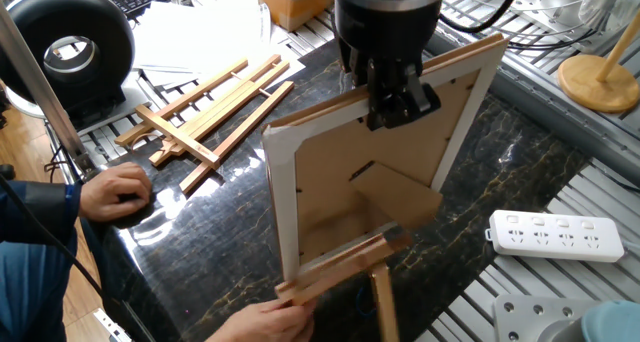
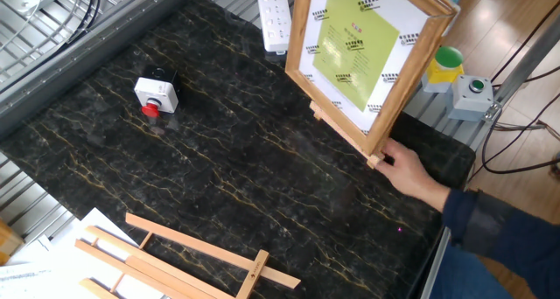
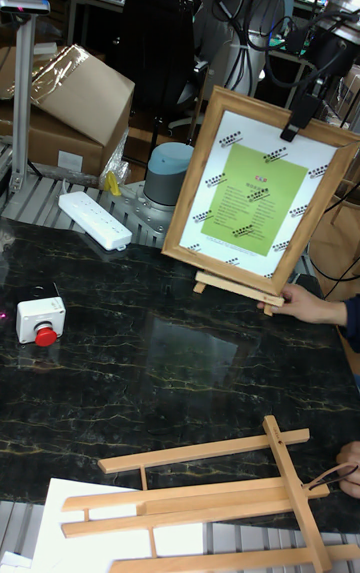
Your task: Put the photo frame on the bracket
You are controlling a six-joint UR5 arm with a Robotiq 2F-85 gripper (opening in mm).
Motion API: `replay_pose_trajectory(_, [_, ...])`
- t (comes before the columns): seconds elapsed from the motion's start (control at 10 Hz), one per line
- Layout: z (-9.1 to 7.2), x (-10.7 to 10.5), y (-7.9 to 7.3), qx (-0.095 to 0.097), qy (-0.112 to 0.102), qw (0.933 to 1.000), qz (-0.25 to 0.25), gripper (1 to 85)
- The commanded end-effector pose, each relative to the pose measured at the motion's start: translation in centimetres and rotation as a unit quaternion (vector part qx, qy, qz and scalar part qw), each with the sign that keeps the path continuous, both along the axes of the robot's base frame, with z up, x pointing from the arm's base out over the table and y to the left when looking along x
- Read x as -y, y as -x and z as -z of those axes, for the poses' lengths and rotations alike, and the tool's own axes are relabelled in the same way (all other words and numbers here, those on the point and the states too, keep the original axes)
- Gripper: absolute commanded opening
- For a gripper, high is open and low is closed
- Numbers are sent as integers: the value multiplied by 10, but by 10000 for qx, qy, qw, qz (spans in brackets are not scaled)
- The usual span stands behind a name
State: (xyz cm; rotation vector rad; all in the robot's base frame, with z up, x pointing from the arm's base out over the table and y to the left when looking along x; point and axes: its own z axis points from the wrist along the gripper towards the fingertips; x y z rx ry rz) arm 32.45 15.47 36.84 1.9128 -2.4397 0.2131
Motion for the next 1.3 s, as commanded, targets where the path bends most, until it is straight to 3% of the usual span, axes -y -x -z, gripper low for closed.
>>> replay_pose_trajectory(0.0, [0, -9, -1, 43, -59, 9999, -83, 10])
replay_pose_trajectory(0.3, [-7, -18, -2, 15, -56, 9999, -118, 10])
replay_pose_trajectory(0.6, [-10, -20, 4, -24, -148, 9984, -544, 10])
replay_pose_trajectory(1.2, [-4, -18, 7, -27, -129, 9995, -290, 10])
